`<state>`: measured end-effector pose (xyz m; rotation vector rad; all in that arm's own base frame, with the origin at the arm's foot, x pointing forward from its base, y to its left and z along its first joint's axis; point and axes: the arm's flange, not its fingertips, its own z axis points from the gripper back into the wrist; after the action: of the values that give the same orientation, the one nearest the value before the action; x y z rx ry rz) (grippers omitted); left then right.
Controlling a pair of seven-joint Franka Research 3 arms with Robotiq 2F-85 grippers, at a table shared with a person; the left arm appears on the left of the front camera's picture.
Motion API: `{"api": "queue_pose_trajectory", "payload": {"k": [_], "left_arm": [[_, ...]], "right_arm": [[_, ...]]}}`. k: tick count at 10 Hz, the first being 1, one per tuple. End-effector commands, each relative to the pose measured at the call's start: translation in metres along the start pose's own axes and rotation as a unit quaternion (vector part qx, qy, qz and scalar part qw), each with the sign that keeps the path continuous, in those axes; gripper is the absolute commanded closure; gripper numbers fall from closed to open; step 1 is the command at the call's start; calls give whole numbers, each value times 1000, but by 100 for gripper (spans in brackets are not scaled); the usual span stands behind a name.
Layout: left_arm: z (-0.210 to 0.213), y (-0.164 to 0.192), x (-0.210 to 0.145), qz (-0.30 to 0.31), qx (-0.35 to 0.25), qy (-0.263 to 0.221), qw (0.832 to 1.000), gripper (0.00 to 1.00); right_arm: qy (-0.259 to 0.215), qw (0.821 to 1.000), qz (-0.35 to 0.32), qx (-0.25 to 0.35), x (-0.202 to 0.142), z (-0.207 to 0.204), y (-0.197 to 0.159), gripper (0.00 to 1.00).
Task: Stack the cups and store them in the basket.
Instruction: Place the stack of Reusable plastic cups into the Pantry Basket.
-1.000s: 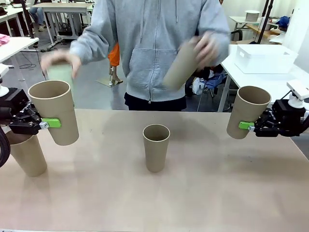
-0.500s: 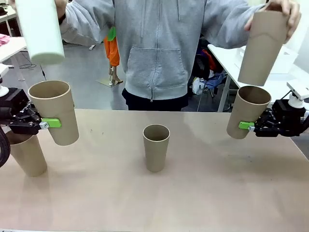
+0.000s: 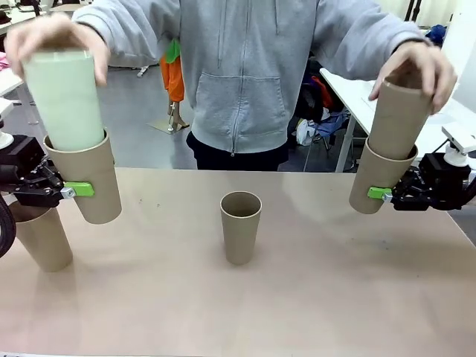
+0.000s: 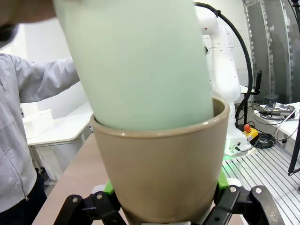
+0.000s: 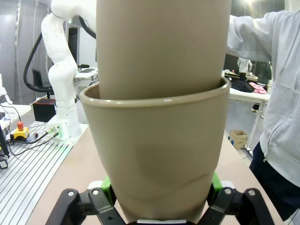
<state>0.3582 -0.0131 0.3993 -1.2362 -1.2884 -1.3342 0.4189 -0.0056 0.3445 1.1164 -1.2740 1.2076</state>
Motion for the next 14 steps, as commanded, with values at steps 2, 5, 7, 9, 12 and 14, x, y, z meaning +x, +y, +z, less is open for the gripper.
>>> {"api": "queue_pose_trajectory", "payload": {"k": [2, 5, 7, 9, 12, 14], "left_arm": [[0, -1, 4, 6, 0, 1, 1000, 14], [0, -1, 4, 6, 0, 1, 1000, 14], [0, -1, 4, 6, 0, 1, 1000, 14], [0, -1, 4, 6, 0, 1, 1000, 14], [0, -1, 4, 6, 0, 1, 1000, 14], [0, -1, 4, 6, 0, 1, 1000, 14]], "right_arm": [[-1, 1000, 3, 1, 3, -1, 0, 16], [-1, 1000, 3, 1, 3, -1, 0, 16], [-1, 1000, 3, 1, 3, -1, 0, 16], [-1, 1000, 3, 1, 3, -1, 0, 16], [-1, 1000, 3, 1, 3, -1, 0, 16], [-1, 1000, 3, 1, 3, -1, 0, 16]]}}
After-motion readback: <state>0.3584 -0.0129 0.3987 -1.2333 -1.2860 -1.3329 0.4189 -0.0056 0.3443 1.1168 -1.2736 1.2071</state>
